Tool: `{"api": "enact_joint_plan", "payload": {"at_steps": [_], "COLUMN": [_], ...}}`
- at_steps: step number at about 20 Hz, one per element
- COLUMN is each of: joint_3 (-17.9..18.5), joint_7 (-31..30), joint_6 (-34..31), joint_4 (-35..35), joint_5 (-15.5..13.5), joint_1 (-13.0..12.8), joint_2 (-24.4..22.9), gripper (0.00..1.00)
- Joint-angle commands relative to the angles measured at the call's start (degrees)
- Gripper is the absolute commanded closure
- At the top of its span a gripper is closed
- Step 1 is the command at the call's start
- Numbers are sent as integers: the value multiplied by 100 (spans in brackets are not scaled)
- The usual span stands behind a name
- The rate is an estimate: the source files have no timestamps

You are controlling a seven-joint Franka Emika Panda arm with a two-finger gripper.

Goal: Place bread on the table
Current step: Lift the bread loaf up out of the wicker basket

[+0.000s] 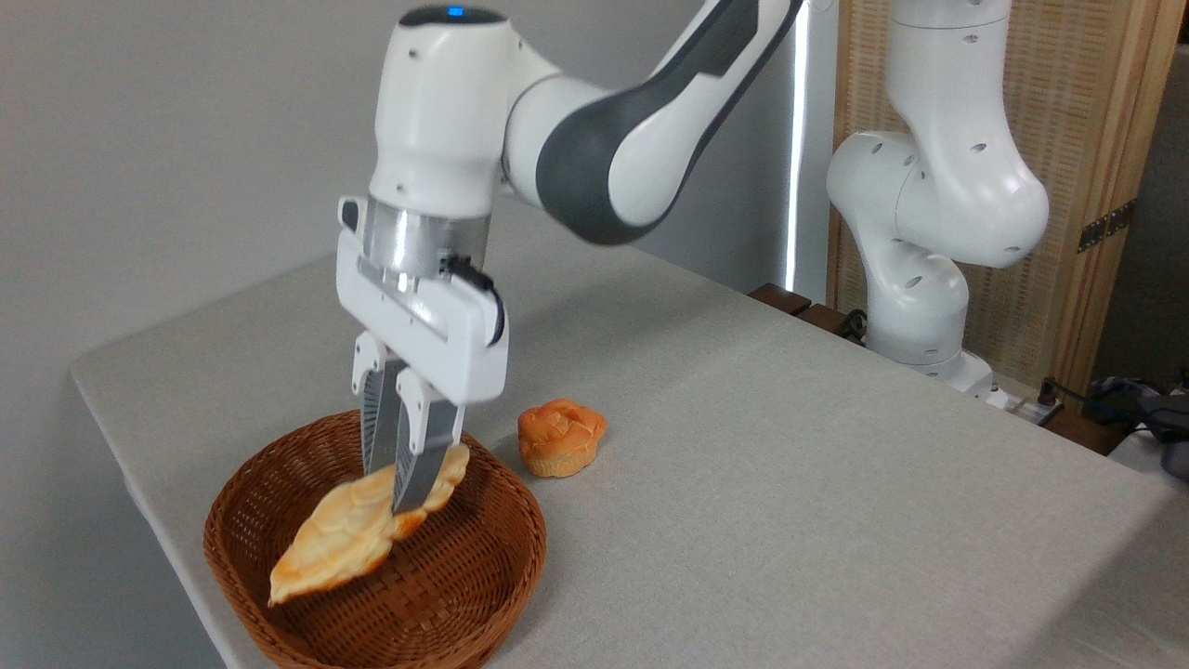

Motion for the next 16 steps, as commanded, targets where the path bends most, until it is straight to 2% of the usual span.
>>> {"api": "enact_joint_plan", "payload": {"at_steps": [1, 5, 8, 13, 16], "joint_3": [172, 199, 409, 656, 709], "joint_7": [143, 546, 1133, 2039, 2445], "joint_6": [-761, -1526, -2150, -2467, -2723], "joint_4": [-34, -87, -262, -938, -1220], "joint_5": [-137, -128, -119, -102, -31], "joint_1": [-44, -53, -62, -80, -80], "joint_2": [-636, -997, -1330, -1919, -2096], "gripper": [67, 67, 67, 67, 67]}}
